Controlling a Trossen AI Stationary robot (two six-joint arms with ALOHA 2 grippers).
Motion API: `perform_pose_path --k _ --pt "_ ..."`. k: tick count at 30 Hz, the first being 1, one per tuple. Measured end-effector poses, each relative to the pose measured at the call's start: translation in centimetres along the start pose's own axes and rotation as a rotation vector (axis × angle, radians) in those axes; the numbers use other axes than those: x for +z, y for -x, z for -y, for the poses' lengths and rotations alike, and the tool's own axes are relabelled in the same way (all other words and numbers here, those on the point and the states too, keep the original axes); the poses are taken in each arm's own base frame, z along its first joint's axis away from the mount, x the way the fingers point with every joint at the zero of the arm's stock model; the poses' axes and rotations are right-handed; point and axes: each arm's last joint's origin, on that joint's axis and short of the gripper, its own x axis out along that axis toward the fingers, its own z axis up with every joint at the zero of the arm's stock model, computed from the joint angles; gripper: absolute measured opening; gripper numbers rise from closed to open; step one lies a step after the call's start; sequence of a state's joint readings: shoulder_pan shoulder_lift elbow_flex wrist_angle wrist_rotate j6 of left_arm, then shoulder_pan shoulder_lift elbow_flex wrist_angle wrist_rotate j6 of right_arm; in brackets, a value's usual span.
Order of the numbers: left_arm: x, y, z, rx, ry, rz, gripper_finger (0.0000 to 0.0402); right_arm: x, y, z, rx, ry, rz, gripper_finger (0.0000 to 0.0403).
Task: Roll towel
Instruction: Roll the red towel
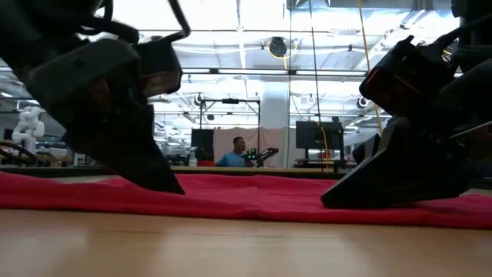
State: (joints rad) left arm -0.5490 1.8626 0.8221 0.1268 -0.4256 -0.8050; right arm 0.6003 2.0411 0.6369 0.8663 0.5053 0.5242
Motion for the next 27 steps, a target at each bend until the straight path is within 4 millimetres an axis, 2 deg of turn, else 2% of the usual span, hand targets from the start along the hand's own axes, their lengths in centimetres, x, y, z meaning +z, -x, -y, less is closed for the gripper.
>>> perform_pose_path --k 5,9,12,15,19,21,25,27 --pt "-0.4 0.7 0.3 -0.053 -0.014 -0.034 0.0011 -0.1 0.0 0.0 0.001 -0.002 -0.006 0.0000" --pt "0.7 2.3 0.7 -0.111 0.001 -0.024 0.0011 0.3 0.2 -0.2 0.026 -0.016 0.016 0.0000" --pt "2.4 3.8 0.8 -0.131 0.009 0.059 0.0011 2.0 0.5 -0.5 0.055 -0.039 0.087 0.0000" --pt "3.8 4.3 0.3 -0.123 -0.035 0.108 0.0011 4.1 0.7 -0.4 0.044 -0.049 0.168 0.0000" --pt "5.4 3.5 -1.2 -0.098 -0.079 0.131 0.0011 5.6 0.6 0.6 0.000 -0.017 0.199 0.0000" --pt "5.8 2.5 -2.3 -0.073 -0.110 0.113 0.0011 5.9 0.3 1.4 -0.028 -0.019 0.198 0.0000" --pt "5.9 0.6 -4.6 -0.036 -0.119 0.052 0.0011 6.0 -0.5 3.1 -0.099 0.004 0.154 0.0000" --pt "5.4 -0.1 -5.8 -0.030 -0.113 -0.005 0.0011 5.8 -0.7 3.9 -0.125 -0.001 0.117 0.0000"
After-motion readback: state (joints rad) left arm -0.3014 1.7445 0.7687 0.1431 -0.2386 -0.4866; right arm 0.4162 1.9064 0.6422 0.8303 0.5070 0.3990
